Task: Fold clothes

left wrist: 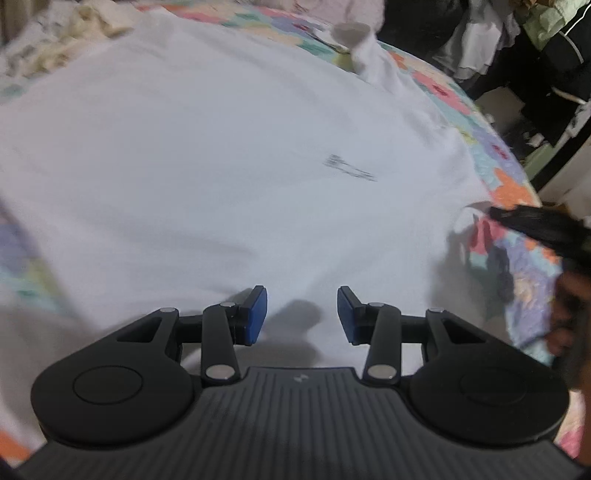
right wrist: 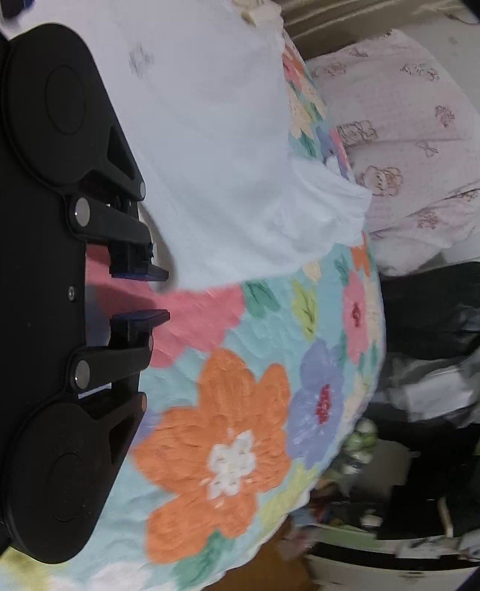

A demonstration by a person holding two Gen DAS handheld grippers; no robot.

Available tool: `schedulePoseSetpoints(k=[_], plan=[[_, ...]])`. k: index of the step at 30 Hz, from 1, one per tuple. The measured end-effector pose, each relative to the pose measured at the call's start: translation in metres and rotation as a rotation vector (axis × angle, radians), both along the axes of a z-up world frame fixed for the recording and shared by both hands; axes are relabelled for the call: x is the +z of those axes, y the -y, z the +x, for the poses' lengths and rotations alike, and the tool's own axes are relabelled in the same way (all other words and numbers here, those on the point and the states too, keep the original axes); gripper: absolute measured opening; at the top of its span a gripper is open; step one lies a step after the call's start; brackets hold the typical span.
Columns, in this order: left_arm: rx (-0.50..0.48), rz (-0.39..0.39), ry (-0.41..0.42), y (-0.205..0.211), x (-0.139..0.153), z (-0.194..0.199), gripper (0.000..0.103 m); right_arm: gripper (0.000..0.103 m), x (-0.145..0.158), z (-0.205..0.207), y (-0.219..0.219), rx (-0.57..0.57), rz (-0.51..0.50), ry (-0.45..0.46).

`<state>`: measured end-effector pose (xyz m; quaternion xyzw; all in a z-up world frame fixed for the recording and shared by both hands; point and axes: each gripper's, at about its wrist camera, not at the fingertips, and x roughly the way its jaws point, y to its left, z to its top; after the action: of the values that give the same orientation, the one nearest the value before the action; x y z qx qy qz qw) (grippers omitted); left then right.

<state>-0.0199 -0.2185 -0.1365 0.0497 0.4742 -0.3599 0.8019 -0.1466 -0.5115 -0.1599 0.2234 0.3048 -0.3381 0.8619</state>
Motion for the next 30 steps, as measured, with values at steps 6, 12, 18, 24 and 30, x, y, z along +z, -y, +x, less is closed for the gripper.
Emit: schedulePoseSetpoints(k=[6,12,18,24,30], plan=[[0.171,0.075,0.023,-0.081,0.024,0.021,0.050,0.042,0.049,0.006,-0.080,0.416,-0.091,0.091],[0.369,0.167,0.065,-0.170,0.030,0.044,0.059,0.042,0.036,0.035,-0.157,0.777,0.026,0.114],[0.465,0.260,0.164,-0.227,0.039,0.073,0.070,0.042,0.022,0.041,-0.228,1.100,0.073,0.074],[0.463,0.230,-0.029,-0.272,0.019,0.104,0.071,0.045,0.022,0.043,-0.269,1.283,0.179,0.045],[0.427,0.369,0.007,-0.268,-0.001,0.108,0.082,0.051,0.000,0.047,-0.301,1.328,0.035,-0.109]])
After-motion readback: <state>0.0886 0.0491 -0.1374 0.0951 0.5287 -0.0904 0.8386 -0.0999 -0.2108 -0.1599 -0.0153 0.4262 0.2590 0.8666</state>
